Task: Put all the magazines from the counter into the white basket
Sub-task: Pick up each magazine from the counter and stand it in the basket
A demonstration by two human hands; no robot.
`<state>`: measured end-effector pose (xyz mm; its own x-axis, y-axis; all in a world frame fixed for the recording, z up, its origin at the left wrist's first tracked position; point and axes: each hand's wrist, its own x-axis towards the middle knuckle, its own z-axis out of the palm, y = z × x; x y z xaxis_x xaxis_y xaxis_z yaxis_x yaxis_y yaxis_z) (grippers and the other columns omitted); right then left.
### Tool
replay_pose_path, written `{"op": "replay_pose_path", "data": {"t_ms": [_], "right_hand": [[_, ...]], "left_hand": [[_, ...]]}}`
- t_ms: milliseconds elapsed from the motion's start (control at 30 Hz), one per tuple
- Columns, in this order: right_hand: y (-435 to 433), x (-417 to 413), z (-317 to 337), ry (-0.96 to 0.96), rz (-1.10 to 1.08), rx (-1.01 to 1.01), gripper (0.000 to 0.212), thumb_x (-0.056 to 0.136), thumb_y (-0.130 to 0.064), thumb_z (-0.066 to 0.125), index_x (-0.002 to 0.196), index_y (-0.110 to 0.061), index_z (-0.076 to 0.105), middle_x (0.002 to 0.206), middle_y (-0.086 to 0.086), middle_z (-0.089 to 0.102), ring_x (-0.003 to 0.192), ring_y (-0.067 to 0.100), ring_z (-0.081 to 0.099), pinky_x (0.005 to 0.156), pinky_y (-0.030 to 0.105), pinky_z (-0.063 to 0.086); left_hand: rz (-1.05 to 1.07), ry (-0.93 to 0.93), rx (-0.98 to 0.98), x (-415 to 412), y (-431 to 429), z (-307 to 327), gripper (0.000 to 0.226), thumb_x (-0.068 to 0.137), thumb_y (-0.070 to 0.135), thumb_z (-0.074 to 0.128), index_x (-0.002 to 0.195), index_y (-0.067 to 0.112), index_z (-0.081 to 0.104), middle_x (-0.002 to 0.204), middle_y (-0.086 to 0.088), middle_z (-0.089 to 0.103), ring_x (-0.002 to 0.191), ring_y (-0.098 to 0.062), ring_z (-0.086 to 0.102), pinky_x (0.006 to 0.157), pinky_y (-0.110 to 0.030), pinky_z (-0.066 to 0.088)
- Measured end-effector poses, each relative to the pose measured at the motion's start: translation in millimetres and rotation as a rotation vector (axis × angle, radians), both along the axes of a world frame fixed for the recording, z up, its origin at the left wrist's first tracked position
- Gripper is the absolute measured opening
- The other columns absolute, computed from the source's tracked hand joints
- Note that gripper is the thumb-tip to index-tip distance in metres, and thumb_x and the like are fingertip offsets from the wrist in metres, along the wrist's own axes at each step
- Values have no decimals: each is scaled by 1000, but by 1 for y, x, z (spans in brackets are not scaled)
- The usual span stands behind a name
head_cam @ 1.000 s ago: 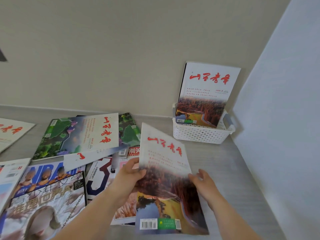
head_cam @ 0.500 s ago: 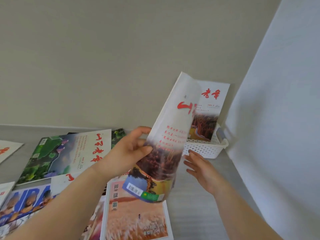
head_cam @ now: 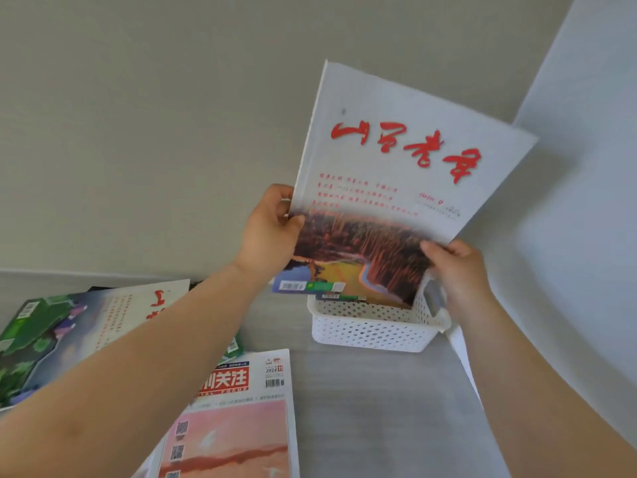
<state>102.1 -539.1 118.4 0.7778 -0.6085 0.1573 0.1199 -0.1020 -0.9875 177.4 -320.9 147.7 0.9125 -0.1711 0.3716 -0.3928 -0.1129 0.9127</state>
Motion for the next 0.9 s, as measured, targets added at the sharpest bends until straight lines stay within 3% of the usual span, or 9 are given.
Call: {"op": "replay_pose_path", "data": {"t_ms": [67, 233, 367, 467, 533, 700, 767, 833, 900], "right_hand": [[-11, 11, 9, -85, -118, -54, 13, 81, -3, 59, 85, -15, 62, 67, -9, 60, 47, -11, 57, 45, 3, 44], [-31, 25, -2, -47, -187, -134, 14, 82, -3, 57, 91, -14, 61, 70, -10, 56, 45, -16, 53, 42, -1, 37], [-40, 26, -33, 82, -217, -135, 13, 83, -5, 56, 93, -7, 64, 71, -4, 59, 62, 2, 56, 48, 6, 43], [-47, 29, -50, 114, -246, -83, 16, 83, -6, 56, 96, -5, 65, 75, -3, 61, 69, 10, 56, 51, 9, 47], [-51, 31, -55, 117, -270, -71, 14, 83, -7, 57, 95, -6, 65, 80, 1, 62, 73, 14, 56, 47, 6, 46], [-60, 31, -55, 109, -272, -163, 13, 83, -7, 57, 92, -8, 65, 81, -1, 60, 65, 0, 51, 42, -2, 37], [-59, 34, -57, 134, -250, -198, 9, 83, -8, 57, 87, -12, 64, 74, -3, 60, 64, 0, 51, 43, 2, 40], [-55, 39, -59, 176, -231, -259, 9, 84, -11, 56, 86, -12, 64, 75, 1, 60, 66, 10, 55, 59, 16, 47], [-51, 44, -58, 218, -206, -315, 15, 85, -11, 55, 94, -6, 65, 83, 4, 60, 77, 18, 56, 73, 29, 45]], "left_hand": [[44, -13, 37, 13, -19, -1, 19, 84, 0, 49, 88, 18, 46, 89, 1, 58, 81, -17, 55, 62, -13, 47], [53, 70, 129, 33, -50, -22, 12, 86, 7, 50, 98, 7, 52, 90, -1, 56, 82, -19, 53, 59, -19, 41], [35, 169, 122, 41, -59, -40, 15, 83, 8, 57, 72, 15, 50, 74, 4, 58, 78, -19, 54, 61, -21, 44], [2, 153, 131, 42, -71, -43, 2, 81, 8, 61, 83, 8, 59, 78, -1, 60, 76, -19, 55, 67, -26, 45], [-4, 152, 129, 45, -77, -45, 10, 80, 8, 61, 89, 4, 61, 79, -2, 59, 75, -18, 55, 66, -26, 46], [18, 202, 210, 55, -79, -62, 10, 81, 11, 61, 76, 14, 52, 64, 11, 52, 64, -12, 51, 55, -15, 41], [59, 235, 300, 59, -77, -73, 18, 81, 12, 60, 67, 16, 49, 61, 10, 49, 67, -18, 51, 52, -16, 38], [99, 257, 376, 62, -73, -82, 26, 81, 12, 60, 60, 20, 46, 60, 8, 48, 69, -21, 50, 49, -17, 35], [122, 261, 409, 65, -70, -88, 13, 81, 12, 60, 69, 13, 54, 63, 3, 52, 70, -21, 50, 48, -20, 34]]}}
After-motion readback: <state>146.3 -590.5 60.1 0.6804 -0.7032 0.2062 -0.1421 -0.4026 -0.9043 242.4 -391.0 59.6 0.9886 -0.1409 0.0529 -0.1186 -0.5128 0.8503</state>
